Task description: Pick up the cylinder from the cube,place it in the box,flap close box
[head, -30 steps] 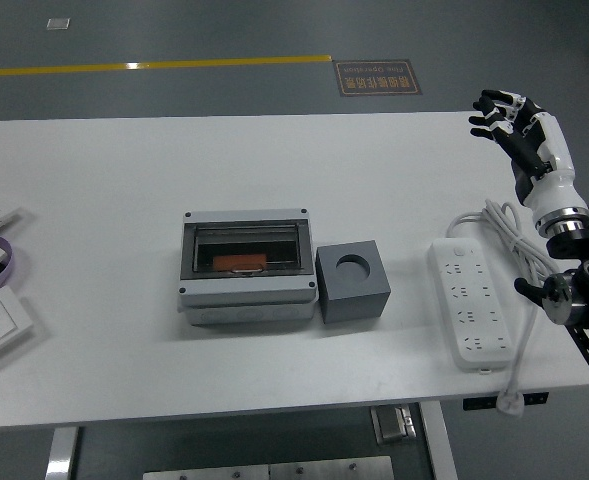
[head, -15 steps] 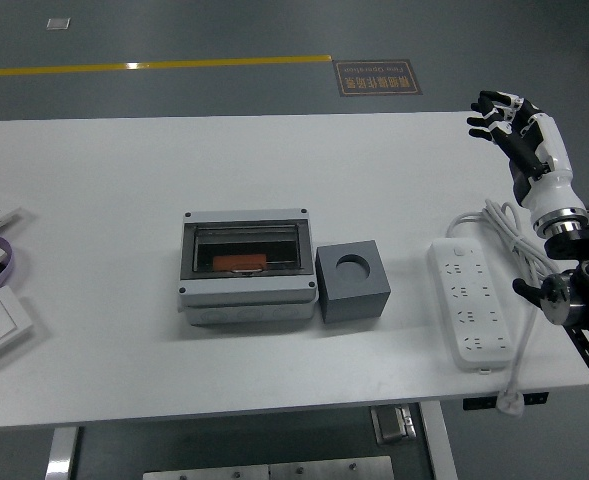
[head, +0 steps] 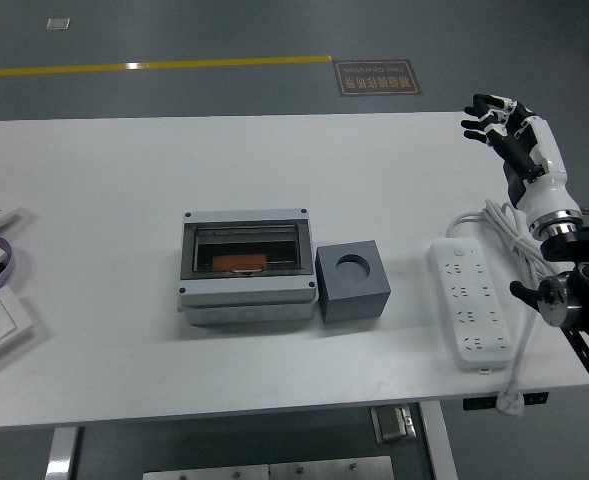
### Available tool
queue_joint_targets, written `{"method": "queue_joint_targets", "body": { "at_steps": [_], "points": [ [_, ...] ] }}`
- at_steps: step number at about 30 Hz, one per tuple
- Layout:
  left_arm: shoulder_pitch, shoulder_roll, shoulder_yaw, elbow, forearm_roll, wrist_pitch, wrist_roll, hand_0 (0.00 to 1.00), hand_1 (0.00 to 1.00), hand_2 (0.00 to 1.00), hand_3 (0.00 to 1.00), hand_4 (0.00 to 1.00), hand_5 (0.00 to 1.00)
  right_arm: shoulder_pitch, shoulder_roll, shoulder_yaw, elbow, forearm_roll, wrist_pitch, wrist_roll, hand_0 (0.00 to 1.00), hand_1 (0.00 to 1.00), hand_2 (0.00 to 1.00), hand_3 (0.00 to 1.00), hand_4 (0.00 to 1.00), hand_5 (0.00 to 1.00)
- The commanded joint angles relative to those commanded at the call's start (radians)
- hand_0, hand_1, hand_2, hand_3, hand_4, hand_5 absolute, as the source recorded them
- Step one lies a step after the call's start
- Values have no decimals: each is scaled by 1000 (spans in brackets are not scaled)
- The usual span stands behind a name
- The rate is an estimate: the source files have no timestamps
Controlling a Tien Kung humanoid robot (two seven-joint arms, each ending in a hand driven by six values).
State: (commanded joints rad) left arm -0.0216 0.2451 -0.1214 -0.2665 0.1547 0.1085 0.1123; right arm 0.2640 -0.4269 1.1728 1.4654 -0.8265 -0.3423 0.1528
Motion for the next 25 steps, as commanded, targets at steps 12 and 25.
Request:
{"method": "queue_joint_targets", "body": {
  "at_steps": [12, 25],
  "points": [
    [-6, 3, 2, 1, -1, -1, -3, 602, 601, 583, 647, 712, 261, -1, -2, 3, 2, -7, -3, -4, 688, 634, 648, 644, 763, 435],
    [-18, 11, 27, 0, -9, 0, -3, 602, 601, 583, 646, 711, 261, -1, -9, 23, 6, -8, -9, 5, 688, 630, 648, 641, 773, 425]
  ]
}}
